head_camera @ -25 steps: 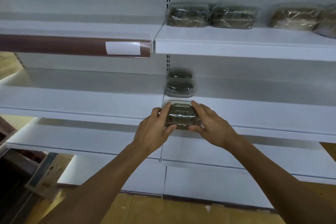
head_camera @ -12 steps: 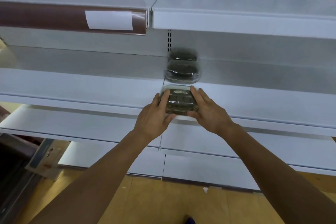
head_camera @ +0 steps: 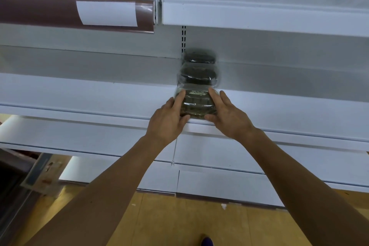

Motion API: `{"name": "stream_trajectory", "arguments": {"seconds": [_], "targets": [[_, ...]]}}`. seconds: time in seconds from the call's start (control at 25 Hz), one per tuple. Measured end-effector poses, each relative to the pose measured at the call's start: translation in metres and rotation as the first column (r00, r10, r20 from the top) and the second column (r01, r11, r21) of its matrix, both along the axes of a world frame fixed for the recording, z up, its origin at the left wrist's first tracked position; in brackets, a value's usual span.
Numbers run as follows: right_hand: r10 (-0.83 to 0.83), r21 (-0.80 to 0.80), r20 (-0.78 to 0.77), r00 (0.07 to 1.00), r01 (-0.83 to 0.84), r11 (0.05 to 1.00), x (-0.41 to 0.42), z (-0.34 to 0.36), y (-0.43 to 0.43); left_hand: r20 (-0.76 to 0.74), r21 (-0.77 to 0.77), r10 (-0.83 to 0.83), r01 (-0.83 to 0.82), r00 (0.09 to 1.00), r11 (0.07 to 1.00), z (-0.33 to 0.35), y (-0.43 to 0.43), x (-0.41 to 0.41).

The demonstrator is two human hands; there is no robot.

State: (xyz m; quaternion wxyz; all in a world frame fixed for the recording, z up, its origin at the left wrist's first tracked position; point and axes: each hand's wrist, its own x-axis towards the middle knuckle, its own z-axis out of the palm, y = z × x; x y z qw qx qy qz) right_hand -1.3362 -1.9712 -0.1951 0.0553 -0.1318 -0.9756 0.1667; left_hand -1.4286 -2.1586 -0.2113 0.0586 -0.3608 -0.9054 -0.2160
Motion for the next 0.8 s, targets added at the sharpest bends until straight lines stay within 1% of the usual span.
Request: {"name": "stream_trajectory", "arguments": {"seconds": [0.24,0.36,0.6,0.68,0.8], "targets": [[-0.025,0.012,0.011,1.000,0.025,1.000,-0.014,-0.002,0.009,-0.036,0.014,0.026,-0.025,0.999,1.000,-0.006,0.012,-0.013],[-0.025,-0.002,-0.020,0.999,0.025,1.000,-0.021,-0.003,0.013,-0.031,-0.005,0.050,-0.051,0.998,0.999,-0.004,0.016,-0.019],[-0.040,-0.027,0.003,0.999,0.040,0.999,-0.027,-0.002,0.013,0.003,-0.034,0.065,-0.065,0.998,0.997,0.000,0.019,-0.021],[-0.041,-0.066,-0.010,0.999,0.040,0.997,-0.025,0.001,0.010,0.016,-0.047,0.057,-0.056,0.998,0.997,0.001,0.019,-0.018],[-0.025,-0.149,-0.031,0.999,0.020,0.989,-0.013,0.003,0.004,0.077,-0.014,0.017,-0.016,0.997,1.000,0.004,0.016,-0.006]]}}
